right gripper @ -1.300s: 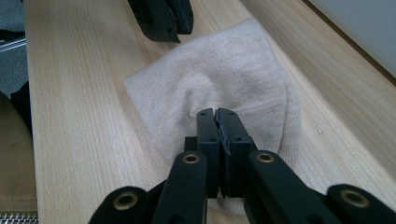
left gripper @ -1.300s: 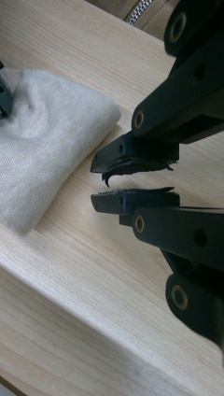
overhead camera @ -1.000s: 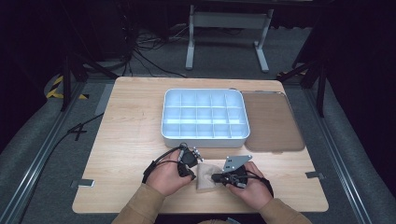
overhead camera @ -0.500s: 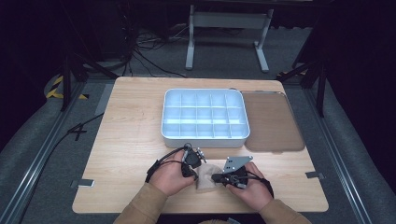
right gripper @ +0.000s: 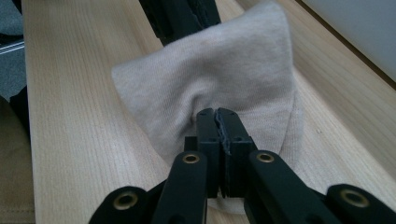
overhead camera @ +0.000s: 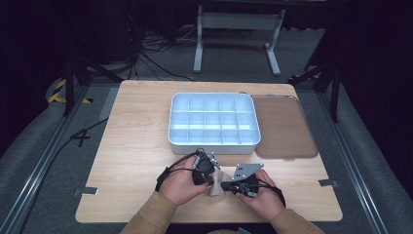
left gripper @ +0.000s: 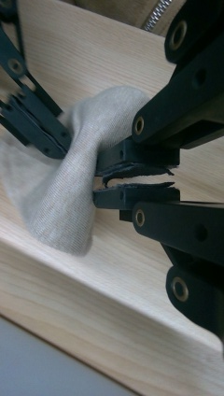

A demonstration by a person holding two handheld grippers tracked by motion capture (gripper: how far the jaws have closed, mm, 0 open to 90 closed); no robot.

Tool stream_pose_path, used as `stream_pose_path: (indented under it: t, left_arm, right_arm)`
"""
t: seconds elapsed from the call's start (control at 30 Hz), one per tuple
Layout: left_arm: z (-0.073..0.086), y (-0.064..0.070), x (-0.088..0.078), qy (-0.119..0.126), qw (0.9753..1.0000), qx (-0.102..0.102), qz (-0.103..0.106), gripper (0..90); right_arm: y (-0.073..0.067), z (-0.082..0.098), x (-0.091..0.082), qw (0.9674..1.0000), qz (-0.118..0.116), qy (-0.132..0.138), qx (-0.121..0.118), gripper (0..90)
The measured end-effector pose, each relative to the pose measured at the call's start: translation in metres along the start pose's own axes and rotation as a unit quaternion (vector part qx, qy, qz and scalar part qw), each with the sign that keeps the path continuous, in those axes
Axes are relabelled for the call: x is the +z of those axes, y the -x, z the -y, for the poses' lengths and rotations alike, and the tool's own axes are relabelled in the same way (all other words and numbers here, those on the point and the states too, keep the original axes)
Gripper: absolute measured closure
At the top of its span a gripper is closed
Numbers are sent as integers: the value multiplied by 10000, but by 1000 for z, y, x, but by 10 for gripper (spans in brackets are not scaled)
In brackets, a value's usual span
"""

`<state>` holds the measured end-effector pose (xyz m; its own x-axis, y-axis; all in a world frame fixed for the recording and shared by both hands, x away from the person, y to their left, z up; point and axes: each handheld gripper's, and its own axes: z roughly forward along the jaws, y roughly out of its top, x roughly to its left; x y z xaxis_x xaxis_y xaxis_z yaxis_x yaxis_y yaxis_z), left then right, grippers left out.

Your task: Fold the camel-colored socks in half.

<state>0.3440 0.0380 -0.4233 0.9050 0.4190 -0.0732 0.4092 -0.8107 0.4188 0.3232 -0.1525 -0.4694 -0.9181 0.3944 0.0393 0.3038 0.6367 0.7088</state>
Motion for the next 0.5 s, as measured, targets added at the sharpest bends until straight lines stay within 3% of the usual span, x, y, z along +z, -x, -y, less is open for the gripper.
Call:
stream_pose_path:
  t: [0.27, 0.4, 0.5]
  left_arm:
    - [-9, 7, 6, 114, 9996, 255, 73, 832]
    - [-13, 11, 9, 74, 9992, 402, -12, 844]
    - [-12, 11, 9, 85, 9994, 349, -8, 843]
  right_arm:
    - [-1, 0, 0, 10000, 21, -9, -26, 889]
    - [-2, -1, 0, 10000, 31, -40, -26, 889]
    - [-2, -1, 0, 10000, 26, -30, -34, 888]
